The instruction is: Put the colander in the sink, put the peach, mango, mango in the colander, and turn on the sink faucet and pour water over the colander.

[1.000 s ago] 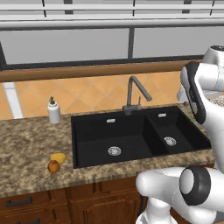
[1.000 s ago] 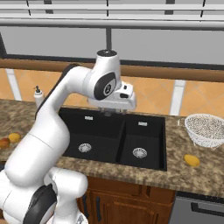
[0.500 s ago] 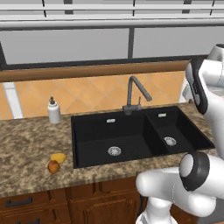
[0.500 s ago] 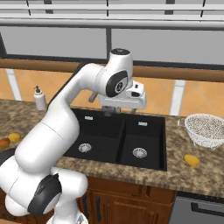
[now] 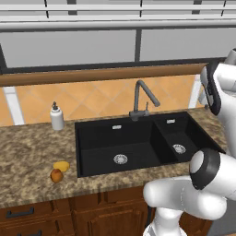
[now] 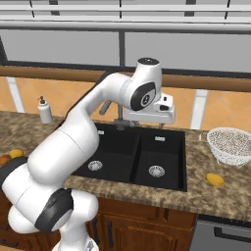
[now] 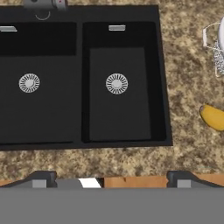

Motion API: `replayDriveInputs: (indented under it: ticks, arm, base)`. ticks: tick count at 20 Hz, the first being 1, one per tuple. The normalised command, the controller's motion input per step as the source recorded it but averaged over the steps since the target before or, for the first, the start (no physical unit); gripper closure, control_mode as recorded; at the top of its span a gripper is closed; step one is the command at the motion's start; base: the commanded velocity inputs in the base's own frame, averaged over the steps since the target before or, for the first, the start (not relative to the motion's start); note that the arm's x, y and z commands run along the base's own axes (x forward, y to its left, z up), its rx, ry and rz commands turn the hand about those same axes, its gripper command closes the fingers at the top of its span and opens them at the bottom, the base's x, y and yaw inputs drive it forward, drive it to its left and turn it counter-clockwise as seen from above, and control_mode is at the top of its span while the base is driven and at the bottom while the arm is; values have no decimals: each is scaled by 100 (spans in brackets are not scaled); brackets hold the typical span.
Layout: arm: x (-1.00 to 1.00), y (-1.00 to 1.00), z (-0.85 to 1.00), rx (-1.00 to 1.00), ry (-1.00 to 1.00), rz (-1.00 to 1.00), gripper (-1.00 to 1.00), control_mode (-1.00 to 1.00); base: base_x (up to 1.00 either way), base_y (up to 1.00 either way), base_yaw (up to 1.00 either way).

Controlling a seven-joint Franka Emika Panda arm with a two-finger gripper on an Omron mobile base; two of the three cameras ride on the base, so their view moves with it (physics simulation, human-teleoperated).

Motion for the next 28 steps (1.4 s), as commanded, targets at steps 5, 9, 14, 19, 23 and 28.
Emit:
replayDriveInputs:
  ticks: [5,9,14,19,23,28]
  arm:
    - [15,-47,-14,0,0,0,-100,-100]
    - [11,-48,-19,-1,0,0,-100,-100]
    - [6,-37,-17,-2,1,-1,-100,-100]
    - [4,-37,-13,-2,3,-1,-100,-100]
    - [13,-43,-10,-1,2,-1,-100,-100]
    - [22,-39,-4,0,5,0,-100,-100]
  base:
    - [0,0,0]
    - [0,0,0]
    - [0,0,0]
    - [0,0,0]
    - [0,0,0]
    - [0,0,0]
